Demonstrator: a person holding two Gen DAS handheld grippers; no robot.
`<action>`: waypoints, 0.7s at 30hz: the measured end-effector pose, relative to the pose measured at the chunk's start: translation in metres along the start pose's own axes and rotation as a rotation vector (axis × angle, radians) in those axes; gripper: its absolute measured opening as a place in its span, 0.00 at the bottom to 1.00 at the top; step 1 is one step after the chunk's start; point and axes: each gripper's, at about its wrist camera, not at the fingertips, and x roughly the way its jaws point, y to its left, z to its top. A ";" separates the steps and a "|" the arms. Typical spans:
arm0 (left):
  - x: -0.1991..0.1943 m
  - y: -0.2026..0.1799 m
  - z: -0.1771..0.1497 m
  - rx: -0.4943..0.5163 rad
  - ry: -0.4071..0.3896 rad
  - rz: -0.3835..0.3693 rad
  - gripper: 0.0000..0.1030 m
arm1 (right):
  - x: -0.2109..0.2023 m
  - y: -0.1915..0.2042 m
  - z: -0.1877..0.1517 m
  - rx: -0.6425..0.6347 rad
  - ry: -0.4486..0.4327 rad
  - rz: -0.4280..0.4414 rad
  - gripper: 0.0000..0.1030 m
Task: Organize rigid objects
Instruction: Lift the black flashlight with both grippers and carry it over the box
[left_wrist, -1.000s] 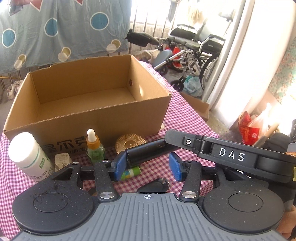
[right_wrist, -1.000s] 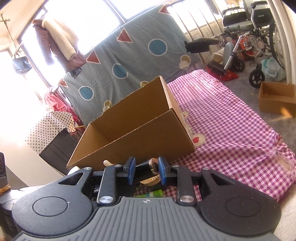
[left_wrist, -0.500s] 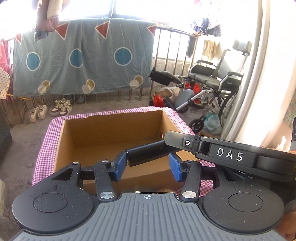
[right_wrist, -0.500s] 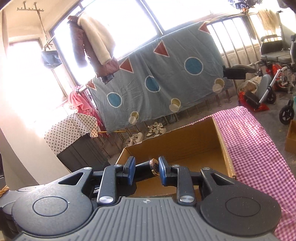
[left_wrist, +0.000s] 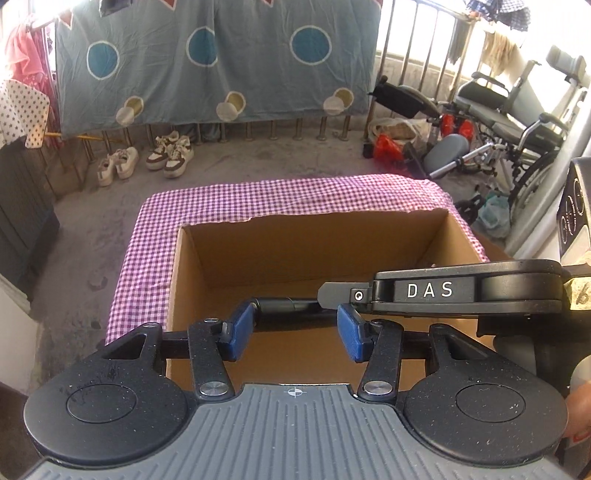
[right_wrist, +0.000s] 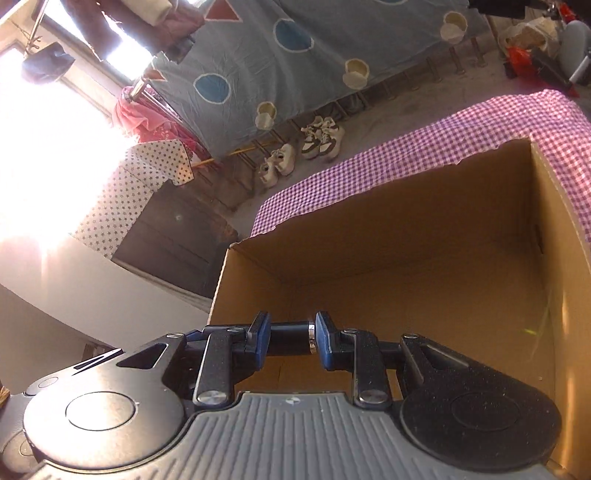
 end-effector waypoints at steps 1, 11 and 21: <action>0.008 0.002 0.003 -0.007 0.020 0.008 0.48 | 0.009 -0.002 0.004 0.012 0.026 -0.002 0.28; 0.050 0.026 0.014 -0.039 0.116 0.053 0.48 | 0.089 -0.031 0.031 0.151 0.151 -0.045 0.28; 0.028 0.030 0.020 -0.049 0.074 0.015 0.51 | 0.084 -0.037 0.036 0.191 0.122 -0.028 0.28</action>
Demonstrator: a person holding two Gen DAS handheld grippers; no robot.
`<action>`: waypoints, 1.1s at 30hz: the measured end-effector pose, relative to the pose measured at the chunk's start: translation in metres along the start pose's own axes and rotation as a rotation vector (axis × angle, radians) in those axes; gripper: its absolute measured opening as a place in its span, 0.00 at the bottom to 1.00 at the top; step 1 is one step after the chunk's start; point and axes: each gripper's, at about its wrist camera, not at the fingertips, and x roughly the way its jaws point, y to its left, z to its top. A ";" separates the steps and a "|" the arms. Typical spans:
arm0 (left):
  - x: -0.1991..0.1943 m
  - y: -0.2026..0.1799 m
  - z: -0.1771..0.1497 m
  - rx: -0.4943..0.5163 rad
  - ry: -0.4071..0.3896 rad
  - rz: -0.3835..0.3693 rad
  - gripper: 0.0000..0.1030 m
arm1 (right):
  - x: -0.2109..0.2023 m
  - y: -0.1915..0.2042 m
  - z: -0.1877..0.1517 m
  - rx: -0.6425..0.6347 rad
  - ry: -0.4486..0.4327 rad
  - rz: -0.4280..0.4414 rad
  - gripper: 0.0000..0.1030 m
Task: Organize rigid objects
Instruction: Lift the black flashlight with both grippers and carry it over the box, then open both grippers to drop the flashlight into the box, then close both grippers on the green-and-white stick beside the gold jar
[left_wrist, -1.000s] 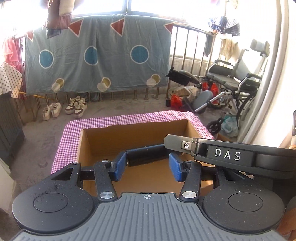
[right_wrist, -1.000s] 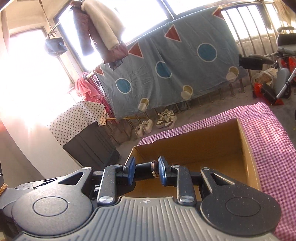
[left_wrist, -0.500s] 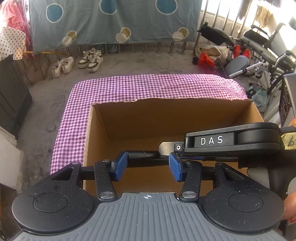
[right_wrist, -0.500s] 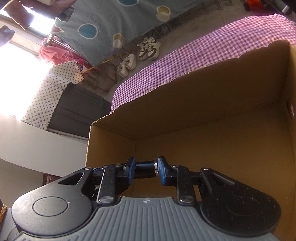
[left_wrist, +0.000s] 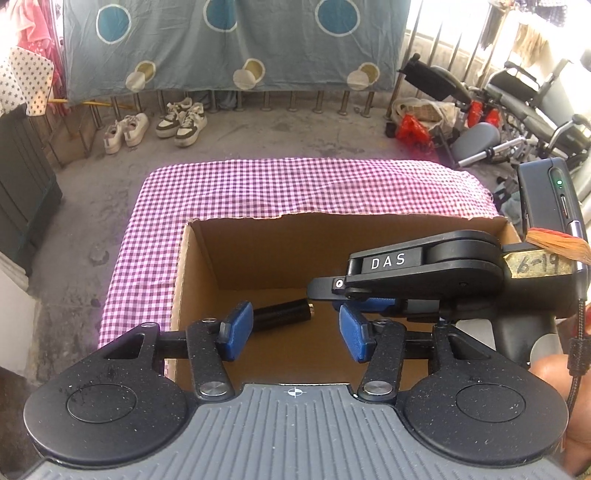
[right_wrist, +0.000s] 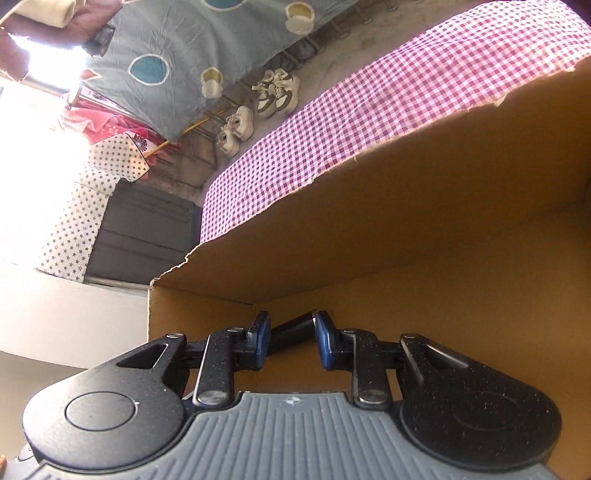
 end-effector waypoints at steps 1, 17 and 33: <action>-0.005 0.000 0.000 -0.001 -0.007 -0.009 0.51 | -0.008 0.001 0.000 -0.001 -0.011 0.009 0.28; -0.133 -0.005 -0.079 0.073 -0.178 -0.201 0.64 | -0.223 -0.044 -0.114 -0.045 -0.298 0.329 0.28; -0.052 -0.085 -0.186 0.260 -0.009 -0.220 0.57 | -0.183 -0.148 -0.239 0.084 -0.345 0.047 0.28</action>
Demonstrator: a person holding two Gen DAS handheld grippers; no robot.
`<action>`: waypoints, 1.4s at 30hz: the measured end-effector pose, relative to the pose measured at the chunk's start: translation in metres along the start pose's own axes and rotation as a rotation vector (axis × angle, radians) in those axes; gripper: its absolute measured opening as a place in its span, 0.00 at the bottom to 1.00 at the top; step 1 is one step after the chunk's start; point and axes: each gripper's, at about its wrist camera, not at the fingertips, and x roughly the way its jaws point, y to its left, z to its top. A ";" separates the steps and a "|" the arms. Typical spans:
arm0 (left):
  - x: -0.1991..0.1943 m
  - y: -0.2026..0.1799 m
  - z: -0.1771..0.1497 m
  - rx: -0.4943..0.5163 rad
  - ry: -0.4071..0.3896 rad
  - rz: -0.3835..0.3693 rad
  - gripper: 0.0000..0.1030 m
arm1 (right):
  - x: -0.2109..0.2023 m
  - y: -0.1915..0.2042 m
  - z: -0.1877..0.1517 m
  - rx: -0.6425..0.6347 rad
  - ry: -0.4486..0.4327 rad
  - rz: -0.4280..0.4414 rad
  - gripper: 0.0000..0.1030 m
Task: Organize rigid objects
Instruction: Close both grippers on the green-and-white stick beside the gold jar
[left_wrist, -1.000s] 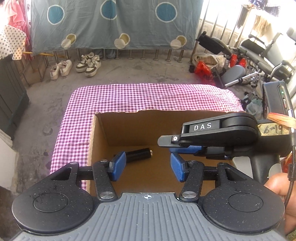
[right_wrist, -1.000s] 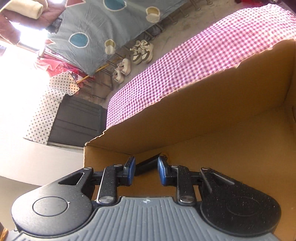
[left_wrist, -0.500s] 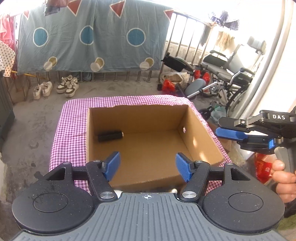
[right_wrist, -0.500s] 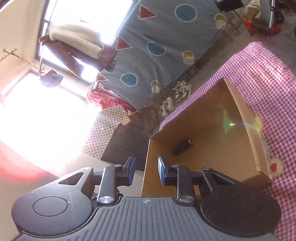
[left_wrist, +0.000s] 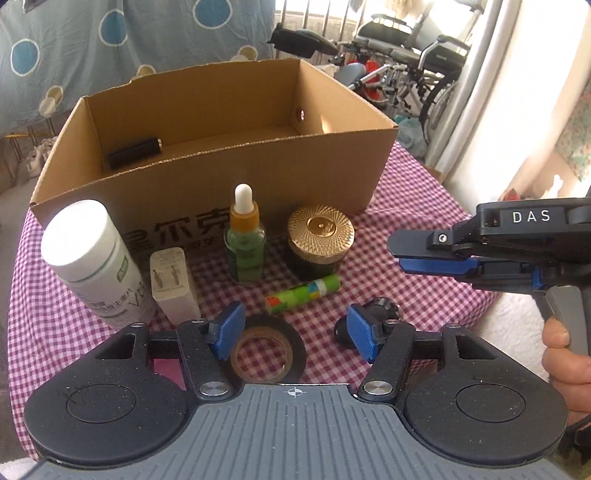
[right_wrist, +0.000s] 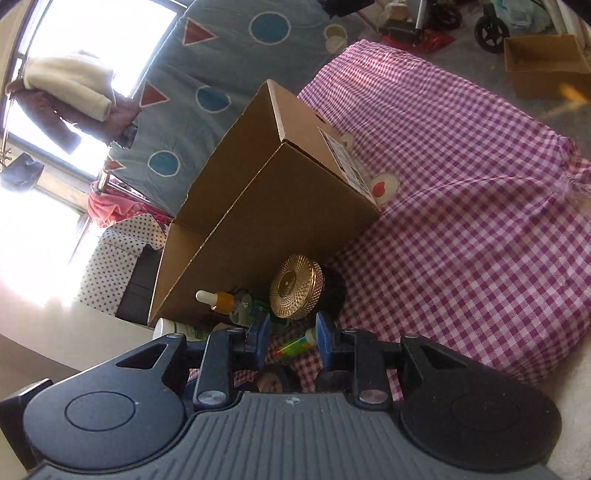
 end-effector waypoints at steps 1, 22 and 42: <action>0.005 -0.003 0.000 0.008 0.008 0.009 0.56 | 0.003 0.003 0.000 -0.028 -0.001 -0.015 0.28; 0.042 -0.015 -0.004 0.062 0.061 0.086 0.41 | 0.051 0.014 -0.016 -0.184 0.095 -0.092 0.28; 0.034 -0.020 0.001 0.044 0.036 0.099 0.39 | 0.051 0.030 -0.019 -0.207 0.065 -0.098 0.29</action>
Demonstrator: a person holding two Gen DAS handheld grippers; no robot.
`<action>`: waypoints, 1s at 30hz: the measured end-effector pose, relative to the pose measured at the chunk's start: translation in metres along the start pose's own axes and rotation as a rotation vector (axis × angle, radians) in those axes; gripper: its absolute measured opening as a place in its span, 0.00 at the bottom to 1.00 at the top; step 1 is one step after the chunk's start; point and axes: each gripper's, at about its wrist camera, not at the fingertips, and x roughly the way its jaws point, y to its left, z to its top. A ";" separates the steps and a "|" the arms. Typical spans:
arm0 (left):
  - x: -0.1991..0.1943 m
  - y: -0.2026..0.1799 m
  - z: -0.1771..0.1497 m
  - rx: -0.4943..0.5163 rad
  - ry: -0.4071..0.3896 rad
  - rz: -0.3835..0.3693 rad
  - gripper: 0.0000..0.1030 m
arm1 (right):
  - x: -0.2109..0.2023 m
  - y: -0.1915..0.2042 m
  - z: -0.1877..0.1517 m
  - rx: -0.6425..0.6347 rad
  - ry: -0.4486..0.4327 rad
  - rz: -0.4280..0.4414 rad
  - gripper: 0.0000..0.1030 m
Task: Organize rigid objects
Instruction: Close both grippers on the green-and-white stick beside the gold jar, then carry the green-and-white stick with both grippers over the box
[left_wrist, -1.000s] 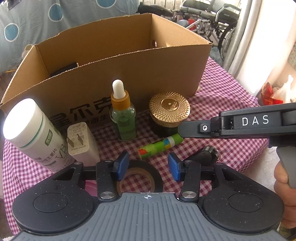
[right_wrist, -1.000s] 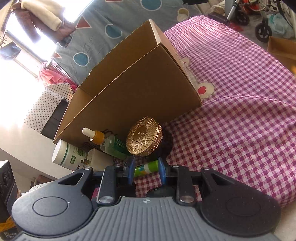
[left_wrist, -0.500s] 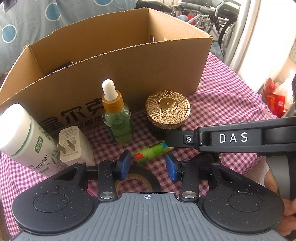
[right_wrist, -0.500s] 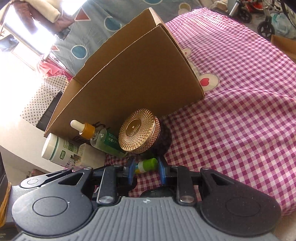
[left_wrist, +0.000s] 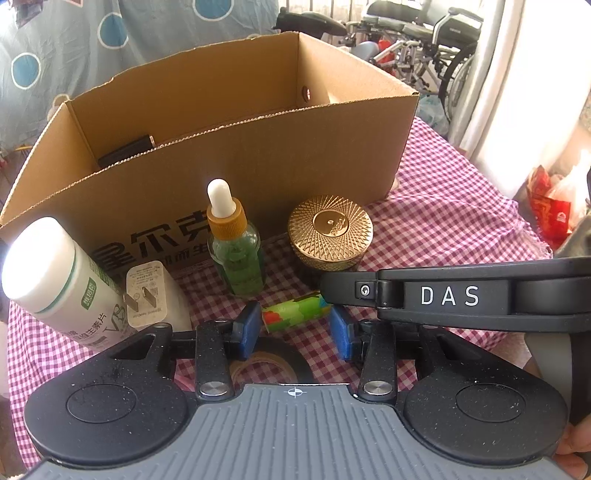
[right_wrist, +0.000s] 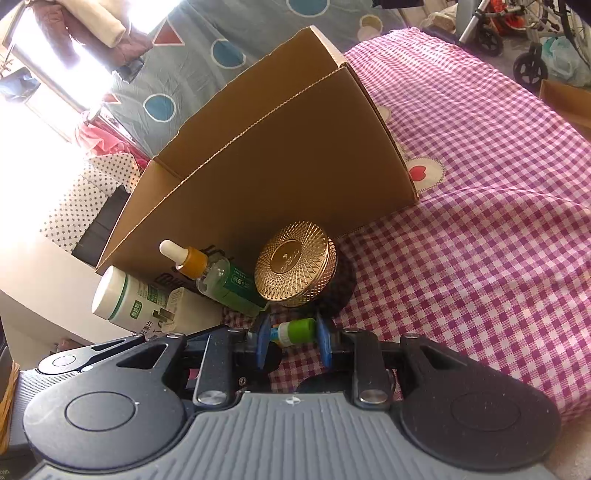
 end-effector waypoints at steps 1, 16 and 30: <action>-0.004 -0.001 -0.001 0.000 -0.007 0.000 0.39 | -0.004 0.001 0.000 0.000 -0.005 0.000 0.29; -0.093 -0.007 0.014 0.020 -0.262 0.021 0.39 | -0.088 0.065 0.012 -0.126 -0.217 0.022 0.29; -0.109 0.049 0.075 -0.067 -0.333 0.133 0.39 | -0.046 0.132 0.095 -0.268 -0.193 0.131 0.29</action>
